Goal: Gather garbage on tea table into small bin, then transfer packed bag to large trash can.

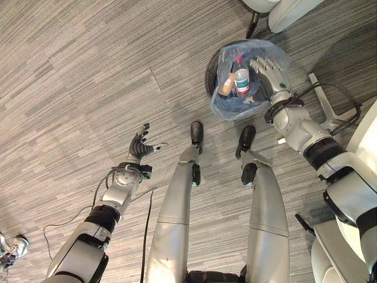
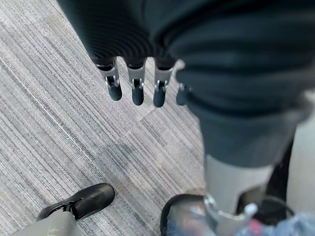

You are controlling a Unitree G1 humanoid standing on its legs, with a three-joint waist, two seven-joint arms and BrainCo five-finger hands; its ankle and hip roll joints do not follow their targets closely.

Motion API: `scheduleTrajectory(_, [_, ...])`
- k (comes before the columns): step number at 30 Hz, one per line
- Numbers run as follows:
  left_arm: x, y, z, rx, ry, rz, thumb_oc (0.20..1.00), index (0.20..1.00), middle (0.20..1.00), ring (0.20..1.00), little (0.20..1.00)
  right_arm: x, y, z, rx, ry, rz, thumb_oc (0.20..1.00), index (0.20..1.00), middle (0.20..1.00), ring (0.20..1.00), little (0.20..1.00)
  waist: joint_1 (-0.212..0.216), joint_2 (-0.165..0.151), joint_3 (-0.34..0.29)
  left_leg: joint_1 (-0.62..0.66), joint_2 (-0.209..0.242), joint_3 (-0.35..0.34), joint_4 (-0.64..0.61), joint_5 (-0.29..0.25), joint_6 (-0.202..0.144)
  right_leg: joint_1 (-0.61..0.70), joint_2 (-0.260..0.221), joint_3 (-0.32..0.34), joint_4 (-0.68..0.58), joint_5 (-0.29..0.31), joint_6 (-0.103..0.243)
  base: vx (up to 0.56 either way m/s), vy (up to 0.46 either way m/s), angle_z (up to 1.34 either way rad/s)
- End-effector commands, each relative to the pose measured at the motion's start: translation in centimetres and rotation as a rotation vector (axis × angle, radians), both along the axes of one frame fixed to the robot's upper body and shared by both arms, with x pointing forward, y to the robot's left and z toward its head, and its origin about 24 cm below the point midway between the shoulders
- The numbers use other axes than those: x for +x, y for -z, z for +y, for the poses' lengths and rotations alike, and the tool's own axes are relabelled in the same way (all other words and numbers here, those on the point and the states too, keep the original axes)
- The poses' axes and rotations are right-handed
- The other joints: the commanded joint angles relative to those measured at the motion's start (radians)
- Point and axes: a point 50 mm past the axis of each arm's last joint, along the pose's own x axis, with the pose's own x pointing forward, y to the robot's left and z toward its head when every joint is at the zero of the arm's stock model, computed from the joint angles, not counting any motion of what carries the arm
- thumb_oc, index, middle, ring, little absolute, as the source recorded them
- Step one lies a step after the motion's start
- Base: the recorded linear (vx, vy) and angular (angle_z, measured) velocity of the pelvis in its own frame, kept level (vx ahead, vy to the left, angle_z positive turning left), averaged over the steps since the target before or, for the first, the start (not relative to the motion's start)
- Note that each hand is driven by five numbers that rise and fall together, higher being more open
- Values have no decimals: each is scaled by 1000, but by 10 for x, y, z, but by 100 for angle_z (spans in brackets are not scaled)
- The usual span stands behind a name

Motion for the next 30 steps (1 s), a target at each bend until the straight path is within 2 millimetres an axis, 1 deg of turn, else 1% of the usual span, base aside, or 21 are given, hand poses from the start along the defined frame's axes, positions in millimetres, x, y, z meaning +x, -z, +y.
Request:
scheduleTrajectory(1, [-19,26,14,22,-59,69,1000,1000,1000,1000,1000,-2,31,0,-126,22,69,1000,1000,1000,1000,1000,5,16,-88,-60,0,-33,93,-151,-35,-12,-12,69,-56,-74,92,22,-55,-7])
scheduleTrajectory(2, [-19,25,14,22,-59,67,1000,1000,1000,1000,1000,-1,34,0,-154,33,81,1000,1000,1000,1000,1000,6,19,-85,-67,1,-34,99,-151,-36,-19,-12,70,-50,-75,91,21,-51,2])
scheduleTrajectory(3, [-18,24,14,23,-57,64,1000,1000,1000,1000,1000,1,43,-2,-215,59,116,1000,1000,1000,1000,1000,8,25,-79,-79,0,-36,110,-150,-38,-35,-11,70,-34,-77,90,23,-61,3])
scheduleTrajectory(5, [-17,23,14,21,-56,61,1000,1000,1000,1000,1000,2,54,-3,-259,85,152,1000,1000,1000,1000,1000,8,31,-72,-92,-1,-36,120,-149,-39,-49,-12,69,-20,-80,88,17,-56,4])
scheduleTrajectory(6, [-16,23,13,20,-54,61,1000,1000,1000,1000,1000,2,65,-7,-283,116,198,457,457,457,457,457,11,39,-65,-103,-1,-35,128,-147,-40,-62,-13,69,-6,-83,85,10,-61,3])
scheduleTrajectory(7, [-16,23,12,21,-50,63,1000,1000,1000,1000,1000,2,71,-10,-286,144,235,200,200,200,200,200,12,45,-60,-109,-3,-36,133,-145,-41,-69,-12,69,2,-85,83,7,-63,1])
scheduleTrajectory(8, [-15,23,11,22,-49,62,1000,1000,1000,1000,1000,3,72,-9,-264,146,243,200,200,200,200,200,12,47,-58,-111,-3,-37,133,-143,-42,-71,-11,69,4,-85,81,1,-56,3])
scheduleTrajectory(9, [-14,22,9,22,-46,60,1000,1000,1000,1000,1000,3,71,-8,-206,145,246,200,200,200,200,200,12,49,-57,-110,-3,-35,132,-139,-42,-74,-7,70,7,-84,79,1,-31,4])
scheduleTrajectory(10, [-14,22,9,22,-46,60,1000,1000,1000,1000,1000,3,71,-8,-205,146,246,200,200,200,200,200,12,49,-57,-110,-3,-35,131,-139,-42,-74,-7,70,7,-83,79,-3,-35,4])
scheduleTrajectory(13, [-13,23,8,16,-45,63,1000,1000,1000,1000,1000,3,60,-2,-98,104,211,200,200,200,200,200,9,44,-57,-94,0,-30,109,-133,-39,-64,4,71,-9,-76,78,0,0,0])
scheduleTrajectory(14, [-13,23,8,16,-45,63,1000,1000,1000,1000,1000,3,60,-2,-97,105,212,200,200,200,200,200,10,44,-57,-93,0,-30,108,-132,-39,-63,4,71,-10,-75,78,-26,-4,-4])
scheduleTrajectory(15, [-12,21,7,13,-45,57,1000,1000,1000,1000,1000,3,51,0,-50,86,184,200,200,200,200,200,7,43,-58,-84,2,-30,95,-130,-38,-55,8,72,-20,-71,79,-25,-1,-4])
scheduleTrajectory(18, [-12,19,7,16,-45,48,1000,1000,1000,1000,1000,2,36,1,45,54,128,200,200,200,200,200,1,38,-60,-57,7,-31,67,-123,-38,-29,11,69,-46,-63,83,-35,-9,-3])
scheduleTrajectory(23, [-13,20,9,12,-57,51,1000,1000,1000,1000,1000,-2,35,3,194,21,127,200,200,200,200,200,-6,31,-66,-14,11,-34,21,-111,-40,14,12,62,-81,-56,86,-27,-8,-2])
scheduleTrajectory(26, [-17,30,11,13,-73,95,1000,1000,1000,1000,1000,-16,57,17,593,-75,228,200,200,200,200,200,-19,13,-88,103,20,-31,-50,-99,-44,124,15,42,-137,-40,95,-69,-8,-7])
scheduleTrajectory(27, [-19,33,11,14,-74,107,1000,1000,1000,1000,1000,-20,61,19,669,-101,246,200,200,200,200,200,-21,9,-89,140,20,-31,-70,-98,-45,158,13,38,-153,-37,98,-41,14,-6])
scheduleTrajectory(28, [-26,44,11,13,-70,150,1000,1000,1000,1000,1000,-33,77,24,882,-164,317,200,200,200,200,200,-31,-6,-97,251,17,-29,-125,-96,-49,265,9,23,-213,-20,106,-23,39,-5])
scheduleTrajectory(29, [-32,53,10,2,-72,180,1000,1000,1000,1000,1000,-47,88,29,1060,-230,376,200,200,200,200,200,-38,-19,-101,375,15,-25,-196,-87,-53,385,8,10,-286,-1,115,-10,44,-1])
scheduleTrajectory(30, [-35,56,10,-7,-72,192,1000,1000,1000,1000,1000,-52,92,31,1106,-249,394,200,200,200,200,200,-42,-25,-99,418,14,-25,-216,-83,-55,428,6,4,-310,9,118,-68,66,-6])
